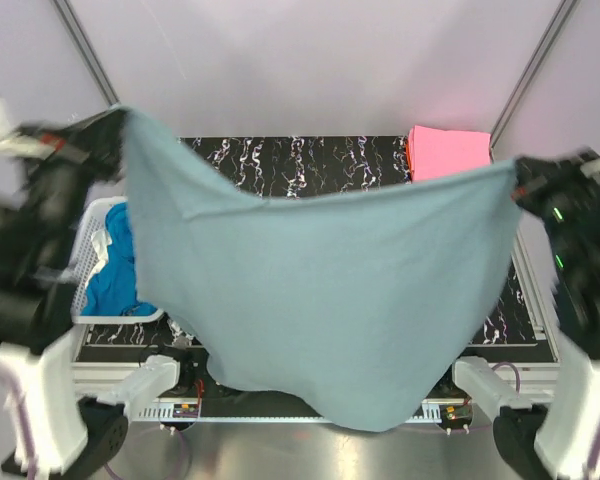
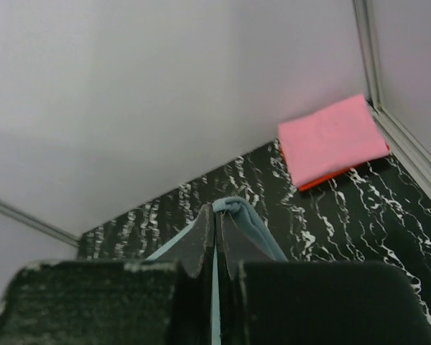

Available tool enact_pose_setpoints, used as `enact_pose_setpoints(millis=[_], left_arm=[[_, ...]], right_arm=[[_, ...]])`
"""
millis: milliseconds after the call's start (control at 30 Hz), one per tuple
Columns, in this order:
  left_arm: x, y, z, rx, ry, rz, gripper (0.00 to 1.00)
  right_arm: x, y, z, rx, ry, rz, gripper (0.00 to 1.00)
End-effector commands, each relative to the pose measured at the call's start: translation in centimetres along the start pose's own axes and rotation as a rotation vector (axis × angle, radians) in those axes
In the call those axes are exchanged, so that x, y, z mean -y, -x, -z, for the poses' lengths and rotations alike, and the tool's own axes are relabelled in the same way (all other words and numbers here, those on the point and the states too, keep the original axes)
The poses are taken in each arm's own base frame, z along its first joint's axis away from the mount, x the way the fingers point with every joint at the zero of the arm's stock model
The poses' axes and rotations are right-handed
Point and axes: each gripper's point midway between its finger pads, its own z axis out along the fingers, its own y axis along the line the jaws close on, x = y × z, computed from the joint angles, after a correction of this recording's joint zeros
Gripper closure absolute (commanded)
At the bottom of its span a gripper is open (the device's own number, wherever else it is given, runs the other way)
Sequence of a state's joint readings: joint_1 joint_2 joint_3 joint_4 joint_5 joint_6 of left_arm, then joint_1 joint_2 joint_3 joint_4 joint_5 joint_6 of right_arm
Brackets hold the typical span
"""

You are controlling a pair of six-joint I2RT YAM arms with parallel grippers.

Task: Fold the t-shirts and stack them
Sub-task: Flatten the tshirt out, then fold the tshirt

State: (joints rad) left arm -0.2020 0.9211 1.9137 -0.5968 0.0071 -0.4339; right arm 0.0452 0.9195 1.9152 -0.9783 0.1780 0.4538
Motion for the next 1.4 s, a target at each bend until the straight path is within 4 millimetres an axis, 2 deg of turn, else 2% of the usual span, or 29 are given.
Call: enact_pose_setpoints(millis=[0, 33, 67, 100, 133, 167, 200, 233, 267, 300, 333, 367, 400, 433, 467, 500, 533, 567, 600, 633, 700, 733, 833, 967, 1000, 1067, 1133, 1233, 1367], left_arm=[[-6.0, -8.2, -9.6, -0.123, 0.145, -0.099, 1.0], [-6.4, -8.5, -11.1, -0.098, 0.14, -0.121, 1.0], [-7.1, -10.0, -12.2, -0.118, 0.145, -0.135, 1.0], [-8.5, -12.6, -14.2, -0.16, 0.164, -0.15, 1.0], [-9.2, -13.3, -15.6, -0.153, 0.17, -0.175, 1.0], [-10.0, -14.1, -16.7, -0.158, 0.191, -0.194, 1.0], [-11.9, -17.7, -18.8, -0.223, 0.215, -0.213, 1.0], [-12.7, -19.0, -20.0, -0.24, 0.223, -0.242, 1.0], [-13.5, -19.9, -21.1, -0.249, 0.237, -0.257, 1.0], [-15.3, -23.7, -22.6, -0.309, 0.254, -0.272, 1.0], [-16.1, -25.0, -23.6, -0.317, 0.254, -0.29, 1.0], [-16.8, -26.3, -24.3, -0.33, 0.26, -0.299, 1.0], [-18.4, -29.6, -25.2, -0.381, 0.275, -0.308, 1.0], [-18.7, -30.1, -26.0, -0.374, 0.271, -0.318, 1.0], [-19.3, -31.3, -26.5, -0.386, 0.27, -0.324, 1.0], [-20.4, -33.3, -27.0, -0.409, 0.276, -0.334, 1.0], [-20.5, -33.4, -27.8, -0.387, 0.272, -0.338, 1.0], [-20.8, -34.0, -28.1, -0.387, 0.271, -0.343, 1.0], [-21.6, -35.3, -28.4, -0.402, 0.276, -0.351, 1.0], [-21.6, -35.4, -28.8, -0.387, 0.276, -0.355, 1.0], [-22.3, -36.0, -29.1, -0.375, 0.281, -0.367, 1.0], [-22.4, -35.9, -29.5, -0.351, 0.28, -0.372, 1.0], [-22.8, -35.5, -30.1, -0.314, 0.293, -0.394, 1.0], [-22.5, -35.2, -30.0, -0.308, 0.291, -0.377, 1.0], [-22.1, -34.5, -29.9, -0.296, 0.286, -0.369, 1.0], [-22.1, -34.8, -29.4, -0.301, 0.287, -0.363, 1.0], [-22.5, -35.4, -28.7, -0.335, 0.309, -0.348, 1.0], [-23.0, -36.9, -27.3, -0.39, 0.34, -0.299, 1.0], [-23.8, -38.1, -24.7, -0.462, 0.424, -0.233, 1.0]], right_arm=[[1.0, -1.9, -9.9, 0.046, -0.076, 0.063, 1.0], [1.5, -2.9, -11.4, 0.037, -0.089, 0.07, 1.0], [2.2, -4.5, -13.4, 0.016, -0.108, 0.089, 1.0], [2.7, -6.2, -15.5, 0.015, -0.109, 0.092, 1.0], [3.2, -7.3, -16.9, 0.004, -0.112, 0.102, 1.0], [3.8, -9.7, -19.3, -0.048, -0.109, 0.112, 1.0], [4.2, -11.0, -21.0, -0.052, -0.104, 0.115, 1.0], [4.7, -12.3, -22.4, -0.069, -0.111, 0.115, 1.0], [6.0, -15.0, -24.7, -0.12, -0.137, 0.122, 1.0], [6.2, -15.8, -26.2, -0.118, -0.13, 0.115, 1.0], [7.6, -18.7, -28.4, -0.174, -0.154, 0.118, 1.0], [7.5, -20.0, -29.5, -0.194, -0.136, 0.098, 1.0], [8.4, -19.9, -31.0, -0.172, -0.131, 0.079, 1.0], [9.4, -22.5, -32.7, -0.218, -0.133, 0.067, 1.0], [9.1, -23.7, -33.5, -0.243, -0.095, 0.043, 1.0], [8.5, -23.4, -34.9, -0.218, -0.06, 0.035, 1.0], [9.4, -25.8, -36.2, -0.261, -0.063, 0.034, 1.0], [9.2, -26.5, -37.0, -0.273, -0.045, 0.026, 1.0], [8.4, -26.2, -37.9, -0.267, -0.008, 0.021, 1.0], [9.3, -28.1, -38.9, -0.299, -0.019, 0.019, 1.0], [9.2, -28.2, -40.2, -0.294, -0.003, 0.016, 1.0], [10.1, -29.3, -40.8, -0.313, -0.012, 0.012, 1.0], [10.3, -29.5, -41.8, -0.317, 0.007, -0.007, 1.0], [9.9, -28.8, -41.9, -0.318, 0.02, 0.002, 1.0], [9.7, -28.5, -41.7, -0.326, 0.016, 0.005, 1.0], [9.4, -27.6, -41.4, -0.314, 0.011, 0.011, 1.0], [9.7, -27.8, -40.8, -0.338, -0.003, 0.01, 1.0], [9.7, -28.5, -40.4, -0.36, 0.012, 0.011, 1.0], [11.2, -30.0, -40.1, -0.415, -0.01, 0.011, 1.0]])
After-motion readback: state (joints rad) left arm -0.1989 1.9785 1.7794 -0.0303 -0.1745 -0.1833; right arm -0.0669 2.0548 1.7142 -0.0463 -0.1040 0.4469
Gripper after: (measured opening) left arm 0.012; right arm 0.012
